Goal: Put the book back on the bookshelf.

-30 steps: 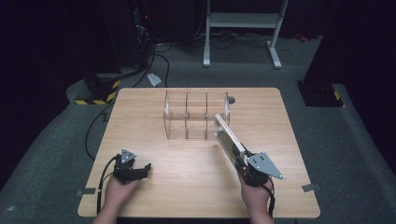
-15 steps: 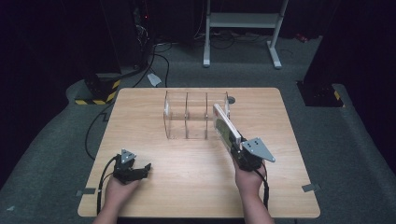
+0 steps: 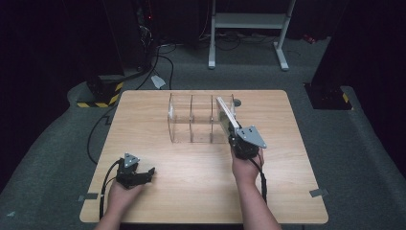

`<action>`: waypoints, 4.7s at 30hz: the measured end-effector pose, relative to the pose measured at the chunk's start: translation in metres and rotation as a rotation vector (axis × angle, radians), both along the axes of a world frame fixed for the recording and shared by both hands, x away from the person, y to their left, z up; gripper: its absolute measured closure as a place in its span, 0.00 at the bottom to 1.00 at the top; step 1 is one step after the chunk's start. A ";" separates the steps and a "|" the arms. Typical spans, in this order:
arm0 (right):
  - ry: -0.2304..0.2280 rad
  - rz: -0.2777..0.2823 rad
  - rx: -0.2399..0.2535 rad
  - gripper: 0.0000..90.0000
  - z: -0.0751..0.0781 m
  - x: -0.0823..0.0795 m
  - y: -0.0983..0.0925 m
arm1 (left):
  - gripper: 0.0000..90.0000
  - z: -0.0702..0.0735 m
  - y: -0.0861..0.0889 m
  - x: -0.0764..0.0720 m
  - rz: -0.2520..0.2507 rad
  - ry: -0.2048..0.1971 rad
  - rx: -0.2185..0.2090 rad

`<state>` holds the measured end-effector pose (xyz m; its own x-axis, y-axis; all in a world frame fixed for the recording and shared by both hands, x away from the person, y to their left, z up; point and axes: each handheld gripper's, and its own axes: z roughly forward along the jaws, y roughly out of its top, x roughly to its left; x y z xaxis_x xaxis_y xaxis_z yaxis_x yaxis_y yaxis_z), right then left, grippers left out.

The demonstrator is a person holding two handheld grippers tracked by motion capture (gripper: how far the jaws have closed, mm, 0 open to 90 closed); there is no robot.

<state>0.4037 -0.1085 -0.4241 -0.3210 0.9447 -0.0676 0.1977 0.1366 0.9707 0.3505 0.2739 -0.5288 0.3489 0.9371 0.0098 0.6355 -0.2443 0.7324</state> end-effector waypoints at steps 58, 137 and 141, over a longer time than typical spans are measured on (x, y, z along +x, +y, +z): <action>0.072 -0.076 0.011 0.79 -0.044 -0.004 0.013 | 0.18 0.000 0.000 0.000 0.000 0.001 0.001; 0.119 -0.075 0.050 0.63 -0.045 -0.009 0.004 | 0.18 0.000 0.000 0.001 0.010 -0.001 -0.003; 0.131 -0.066 0.056 0.70 -0.048 -0.016 -0.001 | 0.18 0.000 -0.001 0.000 0.016 -0.004 -0.010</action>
<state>0.3881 -0.1092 -0.4720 -0.2604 0.9652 0.0242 0.3304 0.0656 0.9416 0.3506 0.2733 -0.5293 0.3341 0.9425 0.0017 0.6365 -0.2269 0.7371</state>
